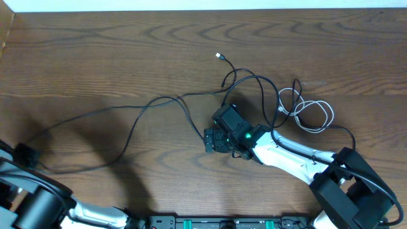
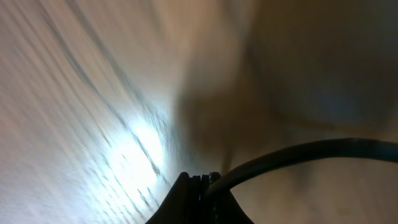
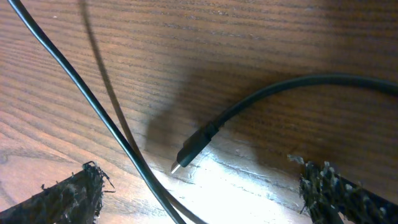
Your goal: Untangle cables
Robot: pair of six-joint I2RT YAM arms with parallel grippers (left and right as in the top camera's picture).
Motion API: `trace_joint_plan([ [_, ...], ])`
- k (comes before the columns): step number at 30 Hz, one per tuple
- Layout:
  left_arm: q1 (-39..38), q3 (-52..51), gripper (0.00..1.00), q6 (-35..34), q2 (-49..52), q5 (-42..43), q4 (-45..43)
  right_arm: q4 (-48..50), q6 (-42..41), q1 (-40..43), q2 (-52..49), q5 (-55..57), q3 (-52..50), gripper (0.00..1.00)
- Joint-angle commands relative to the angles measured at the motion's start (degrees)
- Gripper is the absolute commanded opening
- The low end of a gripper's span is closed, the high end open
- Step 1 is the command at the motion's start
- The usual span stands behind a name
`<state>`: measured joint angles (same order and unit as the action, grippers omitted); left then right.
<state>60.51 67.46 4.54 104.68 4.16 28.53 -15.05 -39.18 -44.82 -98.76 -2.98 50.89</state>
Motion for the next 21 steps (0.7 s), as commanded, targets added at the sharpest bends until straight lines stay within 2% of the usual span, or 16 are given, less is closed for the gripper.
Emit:
trace_joint_plan([
  [1,-3.8,4.7,0.08,0.3,-8.3,3.8,-3.1,0.1,0.7,-0.3,-1.3,0.5,-0.1,0.99],
  [4,-9.2,6.5,0.08,0.3,-13.6,7.4,-10.3,0.2,0.7,-0.3,-1.3,0.5,-0.1,0.99],
  [10,-23.6,14.4,0.07,0.3,-18.0,7.4,-24.5,0.1,0.7,-0.3,-1.3,0.5,-0.1,0.99],
  [12,-26.8,18.1,0.08,0.4,-17.5,6.0,-26.3,0.0,0.7,-0.3,-1.3,0.8,-0.1,0.99],
  [15,-28.3,21.8,0.08,0.4,-15.9,-2.9,-27.3,-0.2,0.7,-0.3,-1.3,1.0,-0.1,0.99],
  [18,-27.1,22.2,0.08,0.4,-13.6,-8.4,-23.4,-0.4,0.7,-0.3,-1.3,1.0,-0.1,0.99],
  [19,-26.4,22.2,0.11,0.4,-12.5,-8.8,-20.6,-0.4,0.7,-0.3,-1.3,1.0,-0.1,0.99],
  [20,-25.9,22.2,0.38,0.4,-11.2,-8.7,-17.8,-0.3,0.7,-0.3,-1.3,1.0,-0.1,0.99],
  [21,-25.4,22.1,0.82,0.4,-9.6,-8.7,-14.9,-0.1,0.7,-0.3,-1.3,1.0,-0.1,0.99],
])
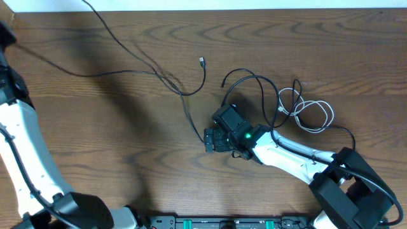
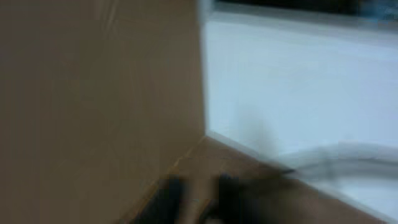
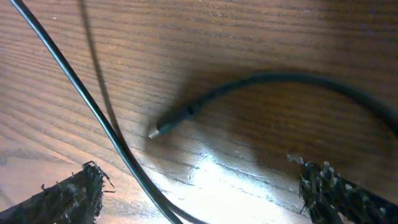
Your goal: Untangle cables
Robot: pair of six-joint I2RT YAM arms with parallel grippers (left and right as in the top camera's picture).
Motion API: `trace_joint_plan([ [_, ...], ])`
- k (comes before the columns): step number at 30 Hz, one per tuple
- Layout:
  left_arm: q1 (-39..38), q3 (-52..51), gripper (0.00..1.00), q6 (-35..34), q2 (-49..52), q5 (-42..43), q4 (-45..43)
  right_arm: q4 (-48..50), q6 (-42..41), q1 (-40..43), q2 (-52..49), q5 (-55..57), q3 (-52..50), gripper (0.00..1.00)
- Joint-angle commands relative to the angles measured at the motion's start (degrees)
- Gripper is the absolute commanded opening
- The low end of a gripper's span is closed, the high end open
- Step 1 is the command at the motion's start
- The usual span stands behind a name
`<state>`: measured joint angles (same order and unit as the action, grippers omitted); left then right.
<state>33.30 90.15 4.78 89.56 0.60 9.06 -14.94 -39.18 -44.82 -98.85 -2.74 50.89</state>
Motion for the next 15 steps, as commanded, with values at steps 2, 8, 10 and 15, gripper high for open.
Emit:
trace_joint_plan([
  [2,2.6,-0.5,0.99,1.6,8.9,-5.2,10.0,-0.2,0.7,-0.3,-1.2,0.7,-0.1,0.99],
  [8,2.7,-0.5,0.99,6.1,15.9,-5.2,17.8,-0.3,0.7,-0.3,-1.2,0.7,-0.1,0.99],
  [10,2.2,-0.5,0.99,6.1,16.1,-5.1,17.8,-0.3,0.7,-0.3,-1.2,0.7,-0.1,0.99],
  [15,0.2,-0.5,1.00,6.1,13.7,-5.1,16.4,-0.2,0.7,-0.3,-1.2,0.7,-0.1,0.99],
])
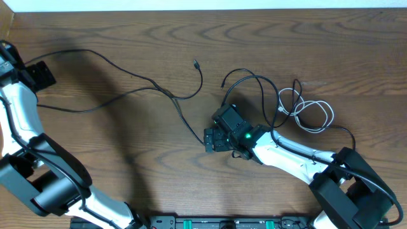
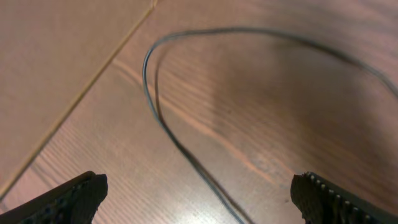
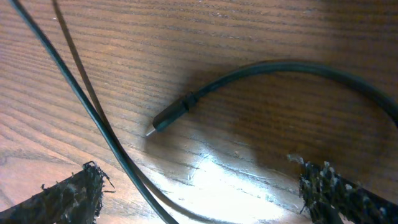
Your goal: Untangle cables
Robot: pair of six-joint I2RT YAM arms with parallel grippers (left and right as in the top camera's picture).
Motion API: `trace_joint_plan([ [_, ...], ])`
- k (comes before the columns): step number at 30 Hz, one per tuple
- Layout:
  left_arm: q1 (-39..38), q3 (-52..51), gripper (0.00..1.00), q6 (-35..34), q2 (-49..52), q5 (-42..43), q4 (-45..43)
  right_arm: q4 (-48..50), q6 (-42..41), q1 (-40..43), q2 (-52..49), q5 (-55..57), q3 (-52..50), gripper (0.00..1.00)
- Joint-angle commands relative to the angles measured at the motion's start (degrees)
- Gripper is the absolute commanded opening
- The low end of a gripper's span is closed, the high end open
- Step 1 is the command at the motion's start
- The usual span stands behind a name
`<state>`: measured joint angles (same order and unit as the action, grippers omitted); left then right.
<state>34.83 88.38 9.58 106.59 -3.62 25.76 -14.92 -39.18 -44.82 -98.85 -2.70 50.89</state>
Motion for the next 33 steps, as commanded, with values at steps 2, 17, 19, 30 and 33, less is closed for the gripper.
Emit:
trace_joint_plan([
  [2,-2.2,1.2,1.00,1.1,-4.7,0.3,-0.1,-0.2,0.7,-0.3,-1.2,0.7,-0.1,0.99],
  [17,-5.7,0.9,1.00,-10.5,-5.9,17.7,9.7,-26.5,29.5,-0.8,7.8,-2.4,22.1,0.99],
  [19,-5.6,0.9,1.00,-10.5,-5.9,17.7,11.4,-27.1,33.4,-2.1,7.7,-2.4,21.8,0.99],
  [30,-5.6,0.9,1.00,-10.5,-5.9,17.7,18.6,-17.5,36.3,-3.2,-3.1,-5.5,23.8,0.99],
  [33,-5.6,0.9,1.00,-10.5,-5.9,17.7,18.6,-24.7,36.5,-3.1,-8.0,-5.2,32.3,0.99],
])
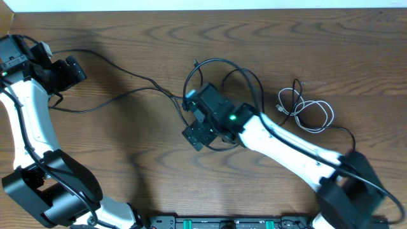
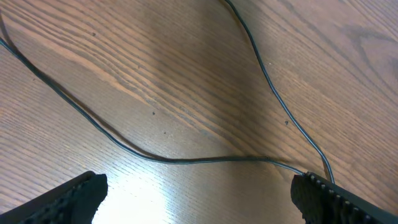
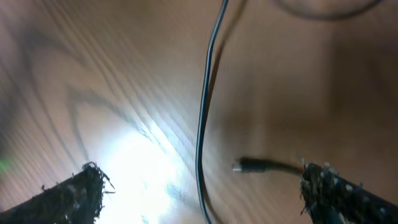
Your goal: Untangle cables
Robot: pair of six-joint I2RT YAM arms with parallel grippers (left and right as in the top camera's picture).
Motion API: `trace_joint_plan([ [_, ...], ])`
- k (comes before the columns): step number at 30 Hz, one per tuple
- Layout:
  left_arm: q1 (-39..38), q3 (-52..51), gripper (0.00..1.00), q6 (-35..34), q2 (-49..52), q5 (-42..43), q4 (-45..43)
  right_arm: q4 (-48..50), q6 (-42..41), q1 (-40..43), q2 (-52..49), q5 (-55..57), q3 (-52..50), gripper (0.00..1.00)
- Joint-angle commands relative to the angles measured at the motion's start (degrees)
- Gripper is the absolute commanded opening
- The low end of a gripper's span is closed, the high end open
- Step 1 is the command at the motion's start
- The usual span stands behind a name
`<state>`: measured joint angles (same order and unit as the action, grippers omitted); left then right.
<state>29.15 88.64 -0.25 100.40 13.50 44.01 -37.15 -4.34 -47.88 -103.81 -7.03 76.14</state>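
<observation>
A long thin black cable (image 1: 152, 83) runs over the wooden table from the far left to a tangle of black loops (image 1: 219, 70) at the middle. A coiled white cable (image 1: 306, 109) lies to the right. My left gripper (image 1: 68, 70) is at the far left, open over strands of the black cable (image 2: 186, 160), its jaws (image 2: 199, 202) holding nothing. My right gripper (image 1: 193, 135) sits just below the loops, open (image 3: 205, 196). A black strand (image 3: 202, 124) passes between its fingers, and a plug tip (image 3: 242, 165) lies beside the right finger.
The table's far edge (image 1: 203, 10) meets a white wall. Another black lead (image 1: 343, 130) trails off from the white coil to the right. The right arm's white link (image 1: 286, 143) stretches across the lower right of the table.
My right gripper has moved up and left, close under the black loops, and the view beneath it has changed. The left gripper, still open, has moved a little to the right over the cable.
My left gripper was shut on the black cable at the table's lower left. Then it was at the far left corner with the cable drawn that way and its plug pulled out toward the left. Then it was open, the cable lying on the table. Now both grippers are open.
</observation>
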Motion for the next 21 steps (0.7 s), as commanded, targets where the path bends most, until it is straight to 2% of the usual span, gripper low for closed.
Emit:
trace_joint_plan([
  [1,0.1,0.7,1.00,-0.7,0.3,0.6,0.3,-5.6,2.3,0.1,-5.1,-1.0,10.9,0.99],
  [5,0.1,0.7,1.00,-0.7,0.3,0.6,0.3,-16.8,4.3,0.3,-15.2,-1.1,28.1,0.99],
  [8,0.1,0.7,1.00,-0.7,0.3,0.6,0.3,-17.2,4.7,0.3,-22.1,-1.0,35.5,0.99],
  [10,0.1,0.7,1.00,-0.7,0.3,0.6,0.3,-15.7,4.6,0.3,-24.7,-0.5,37.0,0.97],
  [14,0.1,0.7,1.00,-0.7,0.3,0.6,0.3,-13.6,4.6,0.3,-28.6,-0.4,37.3,0.80],
  [18,0.1,0.7,1.00,-0.7,0.3,0.6,0.3,-13.2,4.4,0.3,-32.1,-0.4,37.3,0.76],
  [21,0.1,0.7,1.00,-0.7,0.3,0.6,0.3,-13.4,4.4,0.3,-33.6,-0.4,37.3,0.61],
])
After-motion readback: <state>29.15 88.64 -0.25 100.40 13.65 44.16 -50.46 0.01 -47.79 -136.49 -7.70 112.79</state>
